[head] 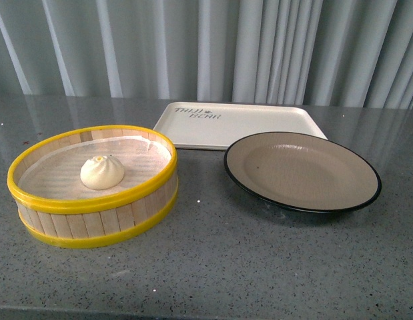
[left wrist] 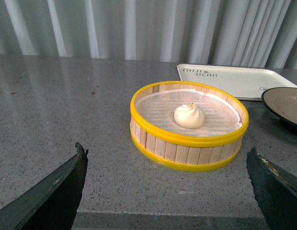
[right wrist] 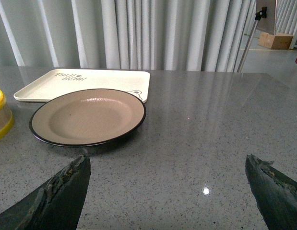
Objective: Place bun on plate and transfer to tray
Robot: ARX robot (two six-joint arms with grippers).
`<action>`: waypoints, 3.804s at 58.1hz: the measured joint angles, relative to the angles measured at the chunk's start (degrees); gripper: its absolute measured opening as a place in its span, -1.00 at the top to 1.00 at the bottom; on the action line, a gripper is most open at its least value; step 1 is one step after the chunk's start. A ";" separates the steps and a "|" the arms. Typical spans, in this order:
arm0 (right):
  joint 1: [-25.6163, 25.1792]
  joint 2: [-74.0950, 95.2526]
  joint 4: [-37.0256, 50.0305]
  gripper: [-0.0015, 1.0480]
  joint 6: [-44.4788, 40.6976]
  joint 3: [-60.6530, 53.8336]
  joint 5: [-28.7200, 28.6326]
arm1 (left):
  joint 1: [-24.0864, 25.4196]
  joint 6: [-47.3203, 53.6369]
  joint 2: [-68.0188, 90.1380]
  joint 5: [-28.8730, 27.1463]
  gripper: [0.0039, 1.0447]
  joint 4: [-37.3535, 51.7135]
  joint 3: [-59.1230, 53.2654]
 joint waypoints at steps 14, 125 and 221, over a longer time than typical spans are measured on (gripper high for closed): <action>0.00 0.00 0.00 -0.84 0.00 0.00 0.00 | 0.00 0.00 0.00 0.00 -0.88 0.00 0.00; 0.00 0.00 0.00 -0.84 0.00 0.00 -0.09 | -8.31 0.17 84.63 1.77 -0.88 21.18 43.74; 0.00 0.00 0.00 -0.84 0.00 0.00 -0.11 | -12.20 -2.64 105.44 -9.46 -0.88 8.61 63.25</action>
